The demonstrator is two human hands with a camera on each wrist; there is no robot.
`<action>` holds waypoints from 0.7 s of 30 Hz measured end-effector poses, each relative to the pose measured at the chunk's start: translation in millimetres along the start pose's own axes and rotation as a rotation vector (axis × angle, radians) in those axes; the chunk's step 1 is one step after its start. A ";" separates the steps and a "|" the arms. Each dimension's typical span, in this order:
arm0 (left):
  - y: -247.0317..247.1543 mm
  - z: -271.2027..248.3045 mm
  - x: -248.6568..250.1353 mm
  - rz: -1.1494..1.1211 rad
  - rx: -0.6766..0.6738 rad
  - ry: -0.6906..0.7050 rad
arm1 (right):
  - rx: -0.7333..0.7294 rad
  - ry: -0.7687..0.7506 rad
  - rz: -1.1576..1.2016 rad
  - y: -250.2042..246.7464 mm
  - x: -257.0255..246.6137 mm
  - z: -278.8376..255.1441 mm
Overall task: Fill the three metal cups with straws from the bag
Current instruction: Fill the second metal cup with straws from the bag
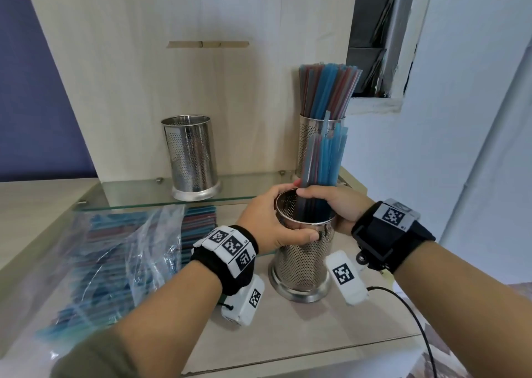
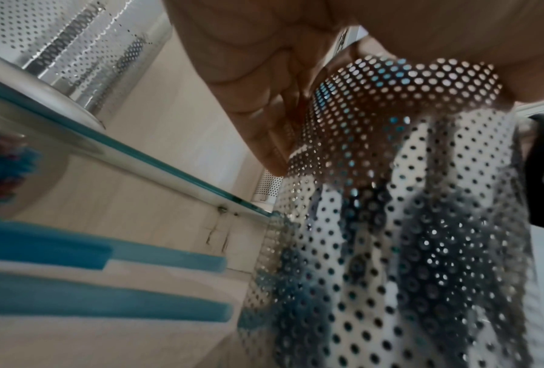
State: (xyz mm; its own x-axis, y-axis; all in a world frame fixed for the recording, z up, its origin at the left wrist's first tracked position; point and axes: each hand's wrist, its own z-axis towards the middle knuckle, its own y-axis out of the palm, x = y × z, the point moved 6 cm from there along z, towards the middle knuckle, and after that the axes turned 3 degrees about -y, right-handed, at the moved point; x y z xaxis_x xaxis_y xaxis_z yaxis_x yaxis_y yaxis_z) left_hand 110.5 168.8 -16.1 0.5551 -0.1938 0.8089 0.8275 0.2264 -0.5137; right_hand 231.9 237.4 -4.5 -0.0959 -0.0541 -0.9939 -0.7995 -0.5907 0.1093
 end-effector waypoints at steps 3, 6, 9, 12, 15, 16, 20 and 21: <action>0.8 -1.7 0.0 0.010 -0.008 -0.002 | -0.016 0.003 -0.001 -0.1 -0.6 -1.6; 1.5 -4.2 1.0 0.022 -0.009 0.000 | -0.043 0.010 0.011 2.0 -3.1 -2.5; 0.4 -5.9 1.3 0.029 -0.003 -0.002 | -0.062 0.012 0.074 6.5 -6.8 -3.6; 0.1 -8.2 2.8 0.025 -0.003 0.006 | -0.087 0.012 0.074 10.9 -8.6 -6.5; 1.2 -10.3 5.7 -0.001 -0.008 0.017 | -0.098 0.028 0.018 10.3 -8.0 -10.0; 1.9 -10.7 6.6 -0.009 -0.015 0.017 | -0.105 0.035 -0.008 8.0 -6.6 -11.0; 1.5 -11.8 17.7 0.118 -0.071 0.045 | -0.117 0.033 -0.230 -6.4 0.3 -22.4; -0.5 -12.3 22.2 0.157 -0.092 0.060 | -0.108 0.017 -0.264 -10.1 2.1 -26.8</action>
State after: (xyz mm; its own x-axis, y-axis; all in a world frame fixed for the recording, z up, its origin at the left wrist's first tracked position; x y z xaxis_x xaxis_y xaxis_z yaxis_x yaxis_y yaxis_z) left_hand 123.5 152.6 -1.4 0.6798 -0.2206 0.6994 0.7329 0.1707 -0.6585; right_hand 255.6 221.7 -8.0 0.1176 0.0998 -0.9880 -0.7273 -0.6688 -0.1541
